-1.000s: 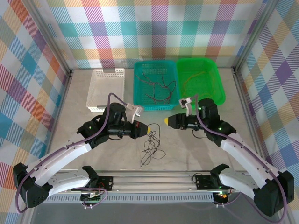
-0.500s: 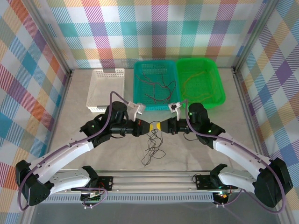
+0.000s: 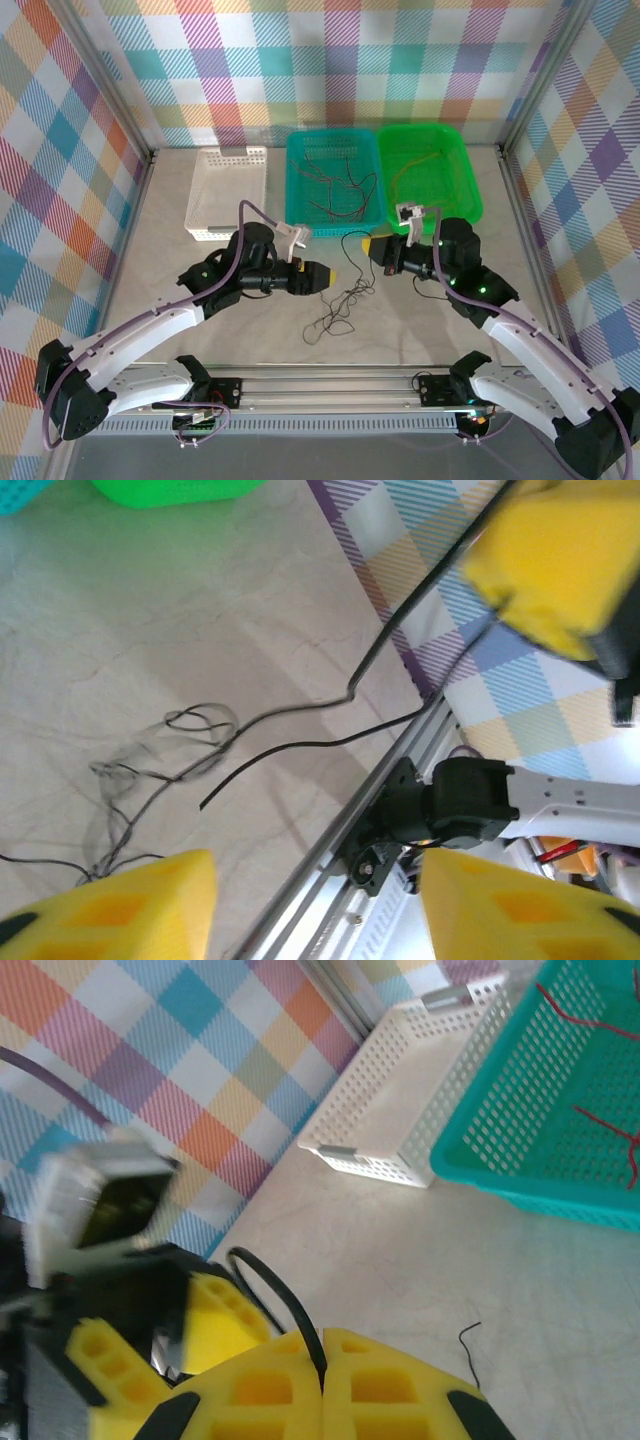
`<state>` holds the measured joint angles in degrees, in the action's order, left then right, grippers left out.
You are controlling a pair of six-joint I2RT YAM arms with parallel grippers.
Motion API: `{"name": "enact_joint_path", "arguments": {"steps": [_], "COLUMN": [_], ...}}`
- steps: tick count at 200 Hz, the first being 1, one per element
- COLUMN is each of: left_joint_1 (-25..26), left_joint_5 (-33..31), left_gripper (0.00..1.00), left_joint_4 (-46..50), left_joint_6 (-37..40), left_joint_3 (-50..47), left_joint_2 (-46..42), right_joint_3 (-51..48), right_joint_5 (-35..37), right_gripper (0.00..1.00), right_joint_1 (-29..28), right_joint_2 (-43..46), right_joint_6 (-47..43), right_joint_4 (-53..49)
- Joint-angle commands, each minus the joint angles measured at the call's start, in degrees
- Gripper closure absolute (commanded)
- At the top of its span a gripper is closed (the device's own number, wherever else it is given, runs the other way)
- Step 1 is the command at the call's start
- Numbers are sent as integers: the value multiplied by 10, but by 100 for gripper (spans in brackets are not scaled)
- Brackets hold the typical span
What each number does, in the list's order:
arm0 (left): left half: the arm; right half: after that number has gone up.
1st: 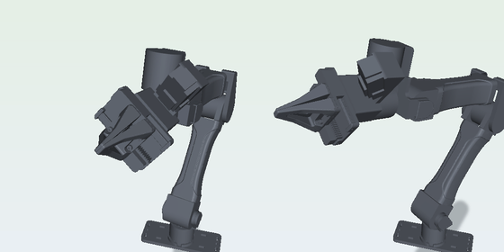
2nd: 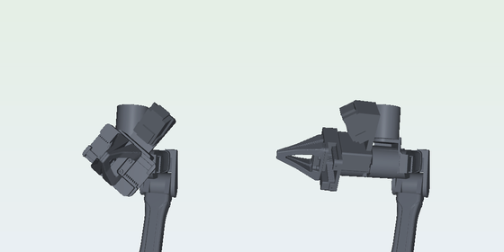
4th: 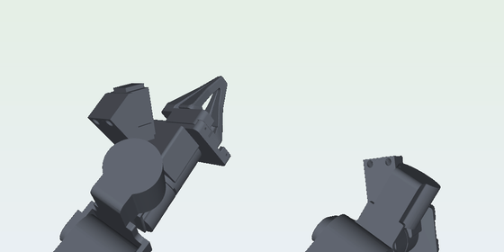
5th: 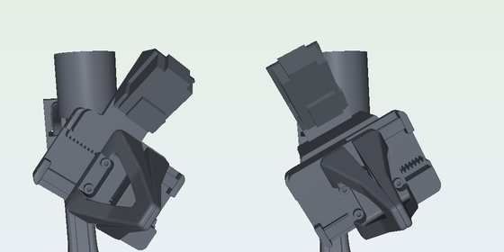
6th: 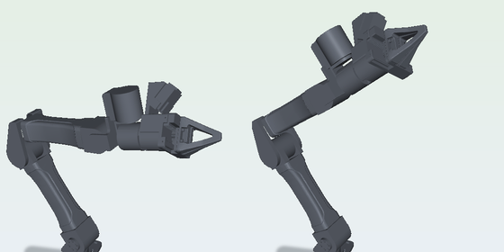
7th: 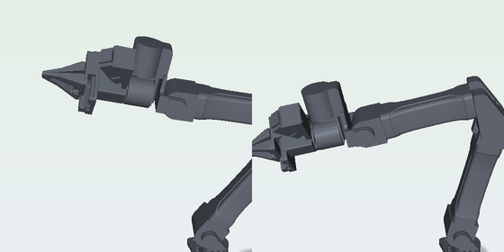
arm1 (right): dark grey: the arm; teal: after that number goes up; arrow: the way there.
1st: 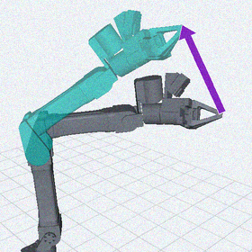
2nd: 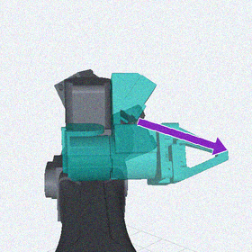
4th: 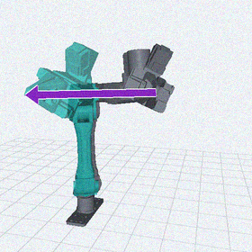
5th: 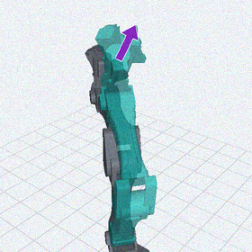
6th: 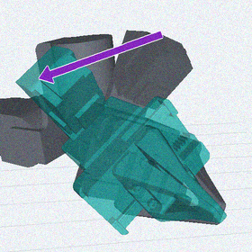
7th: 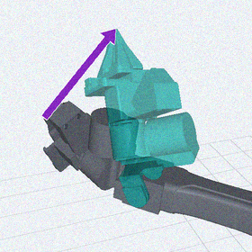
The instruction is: Untangle the cables
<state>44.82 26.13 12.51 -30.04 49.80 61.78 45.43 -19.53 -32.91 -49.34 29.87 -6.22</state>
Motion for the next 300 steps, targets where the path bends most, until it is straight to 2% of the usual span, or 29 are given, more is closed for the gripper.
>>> {"name": "enact_joint_path", "arguments": {"steps": [1, 20, 47, 73, 85, 108, 126, 148, 185, 215, 255, 283, 300], "left_joint_1": [-3, -1, -1, -1, -1, -1, -3, -2, -2, -2, -3, -3, -6], "left_joint_5": [30, 48, 47, 42, 47, 24, 6, 0, -11, -9, -22, -41, -48], "left_gripper": [33, 25, 21, 13, 12, 5, 4, 2, 0, 0, 0, 3, 9], "left_joint_4": [-81, -121, -147, -187, -205, -171, -142, -150, -148, -128, -148, -150, -143], "left_joint_6": [-30, -44, -51, -54, -50, -22, -5, -8, 10, 30, 22, 22, 29], "left_joint_3": [-33, -52, -64, -72, -71, -55, -47, -44, -10, 34, 47, 48, 51], "left_joint_2": [5, 14, 20, -19, -47, -90, -104, -118, -143, -137, -120, -109, -102], "right_joint_3": [51, 79, 122, 163, 185, 252, 324, 371, 369, 348, 319, 300, 293], "right_joint_5": [-19, -30, -38, -55, -37, -44, -55, -85, -152, -190, -242, -276, -278], "right_gripper": [100, 100, 100, 100, 100, 100, 100, 100, 100, 100, 100, 100, 100], "right_joint_1": [0, 0, 0, 0, 0, 1, 1, 1, 1, 1, -6, -15, -22], "right_joint_2": [4, 3, 1, -17, -19, -28, -51, -84, -133, -156, -187, -197, -198], "right_joint_6": [-14, -15, -23, -30, -31, -46, -60, -60, -48, -28, 0, 8, 8], "right_joint_4": [-21, -29, -46, -69, -82, -96, -122, -142, -148, -126, -85, -57, -53]}}
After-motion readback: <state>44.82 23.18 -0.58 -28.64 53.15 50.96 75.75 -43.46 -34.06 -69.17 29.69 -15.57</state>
